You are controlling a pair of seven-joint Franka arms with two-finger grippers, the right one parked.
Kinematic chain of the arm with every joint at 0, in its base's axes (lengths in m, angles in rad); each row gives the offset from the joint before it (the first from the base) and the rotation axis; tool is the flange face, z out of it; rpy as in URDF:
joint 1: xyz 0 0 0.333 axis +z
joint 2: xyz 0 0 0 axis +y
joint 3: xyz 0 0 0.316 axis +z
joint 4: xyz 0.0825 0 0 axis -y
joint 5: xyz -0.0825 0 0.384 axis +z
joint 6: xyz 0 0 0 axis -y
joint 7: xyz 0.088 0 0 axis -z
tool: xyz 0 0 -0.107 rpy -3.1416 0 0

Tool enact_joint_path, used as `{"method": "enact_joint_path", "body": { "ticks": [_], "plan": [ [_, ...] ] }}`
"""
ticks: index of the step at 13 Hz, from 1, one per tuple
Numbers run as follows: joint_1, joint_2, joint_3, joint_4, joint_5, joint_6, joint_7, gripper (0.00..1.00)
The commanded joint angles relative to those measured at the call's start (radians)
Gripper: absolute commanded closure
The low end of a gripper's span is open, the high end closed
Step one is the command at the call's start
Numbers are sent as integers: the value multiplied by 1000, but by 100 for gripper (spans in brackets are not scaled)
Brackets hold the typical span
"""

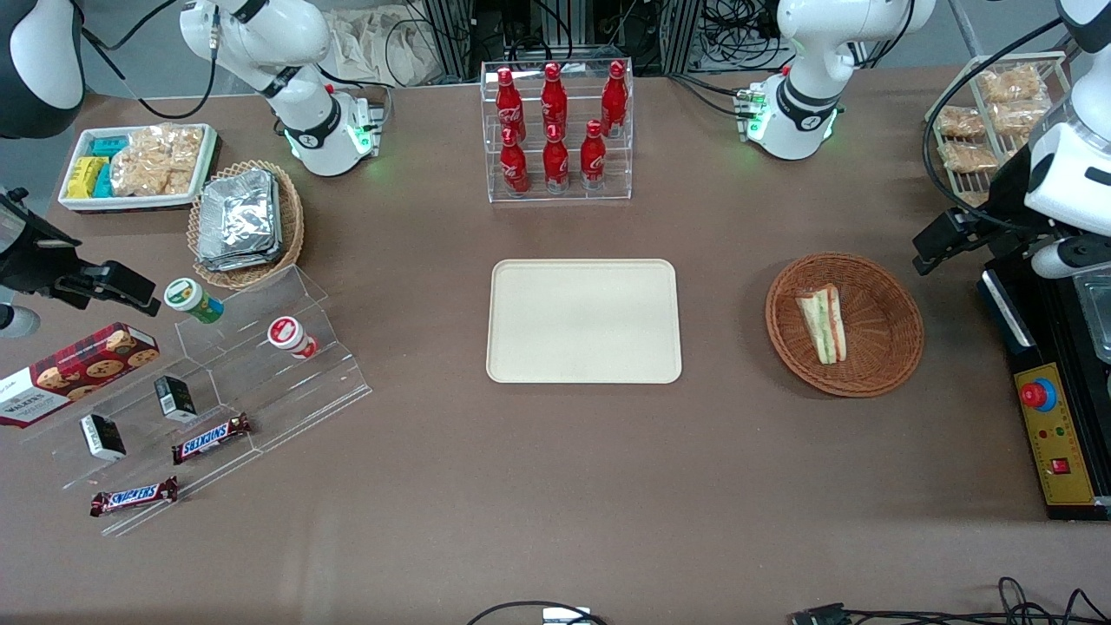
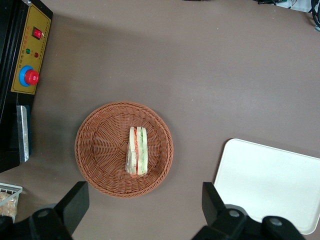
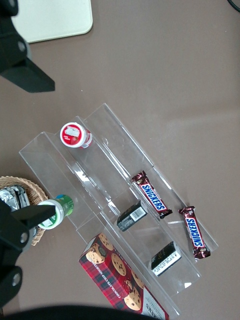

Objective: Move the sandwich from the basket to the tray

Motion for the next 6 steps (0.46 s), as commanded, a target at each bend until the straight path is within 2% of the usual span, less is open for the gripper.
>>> {"method": "enact_joint_path", "body": {
  "ticks": [1,6],
  "plan": [
    [-2,6,-5,20,22,-35,-34,0],
    [1,6,0,30,27,-37,-36,0]
  ]
}}
